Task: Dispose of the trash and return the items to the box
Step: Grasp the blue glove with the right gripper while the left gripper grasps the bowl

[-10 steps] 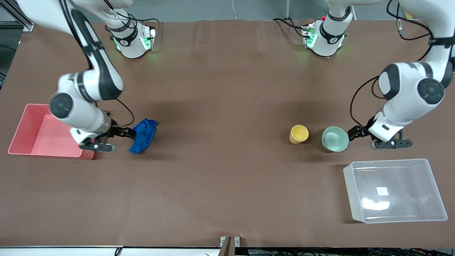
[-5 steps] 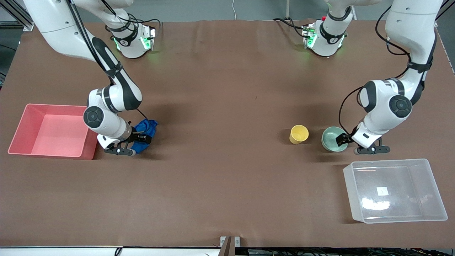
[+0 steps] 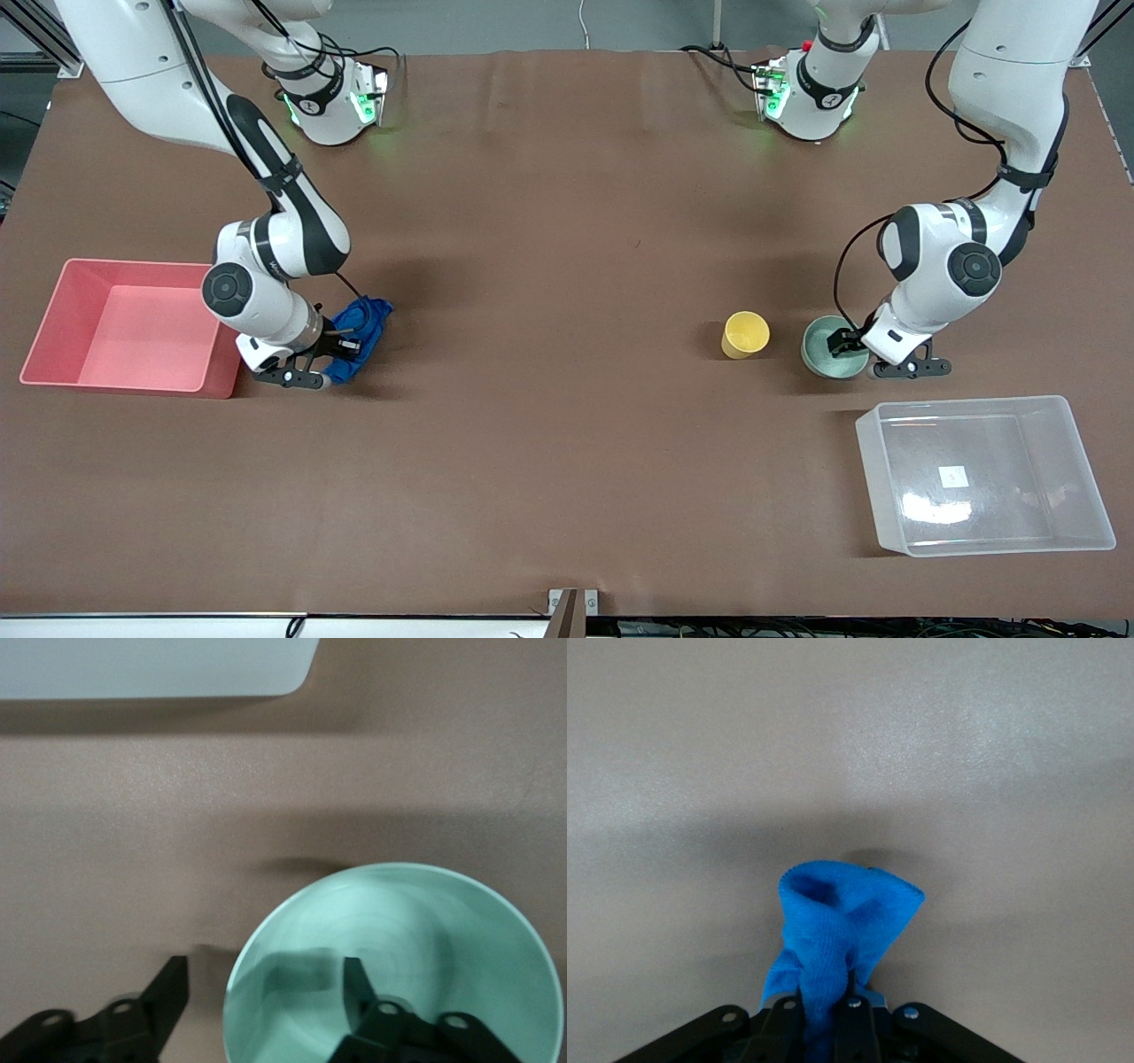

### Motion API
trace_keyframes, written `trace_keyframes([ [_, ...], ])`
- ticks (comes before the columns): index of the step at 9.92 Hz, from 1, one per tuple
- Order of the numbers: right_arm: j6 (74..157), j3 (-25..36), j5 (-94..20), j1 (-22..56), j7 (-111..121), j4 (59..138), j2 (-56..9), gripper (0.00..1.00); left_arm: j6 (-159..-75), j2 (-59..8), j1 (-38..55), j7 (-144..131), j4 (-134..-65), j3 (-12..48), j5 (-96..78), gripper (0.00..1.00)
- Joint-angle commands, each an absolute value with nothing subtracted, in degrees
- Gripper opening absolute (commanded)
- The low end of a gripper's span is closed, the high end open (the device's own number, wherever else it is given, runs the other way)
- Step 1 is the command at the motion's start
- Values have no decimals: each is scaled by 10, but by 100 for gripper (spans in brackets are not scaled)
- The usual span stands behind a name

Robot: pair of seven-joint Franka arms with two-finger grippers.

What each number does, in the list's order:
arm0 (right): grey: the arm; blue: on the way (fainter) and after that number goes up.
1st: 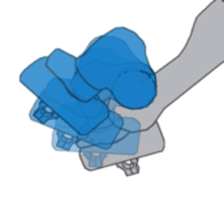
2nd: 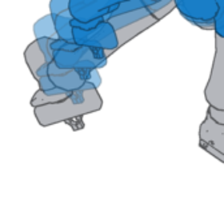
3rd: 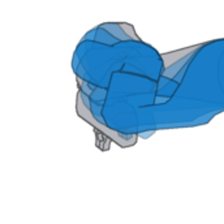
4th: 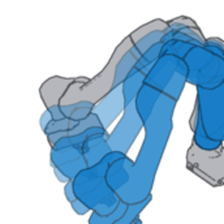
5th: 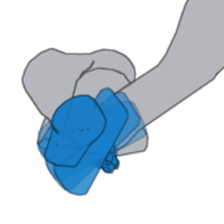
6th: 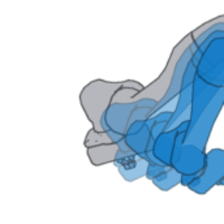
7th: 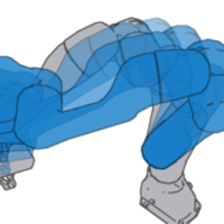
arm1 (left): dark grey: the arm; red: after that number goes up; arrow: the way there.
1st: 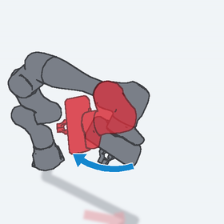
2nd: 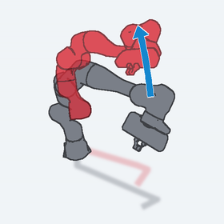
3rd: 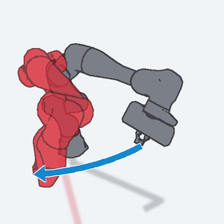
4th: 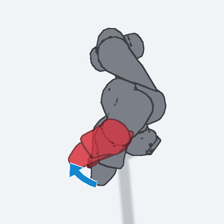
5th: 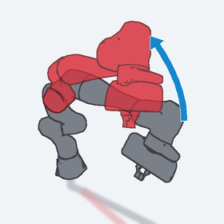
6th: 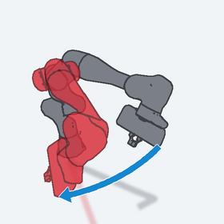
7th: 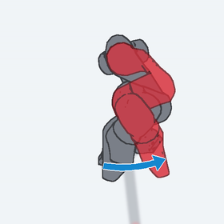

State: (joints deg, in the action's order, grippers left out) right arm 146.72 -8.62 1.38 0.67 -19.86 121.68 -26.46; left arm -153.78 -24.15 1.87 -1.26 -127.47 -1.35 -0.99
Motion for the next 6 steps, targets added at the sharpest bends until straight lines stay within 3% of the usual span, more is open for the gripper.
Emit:
trace_keyframes([
  [1,1430,-95,22,5,-234,1216,-220,1,-1550,-242,18,-5,-1288,-11,-6,2],
  [4,1144,-96,12,4,-229,1094,-128,1,-1543,-228,18,-5,-1285,-11,-6,1],
  [5,1068,-80,13,-2,-199,1066,-98,2,-1538,-224,18,-4,-1283,-11,-5,1],
  [6,1043,-41,14,-8,-128,1068,-71,2,-1522,-217,18,-4,-1273,-9,-5,1],
])
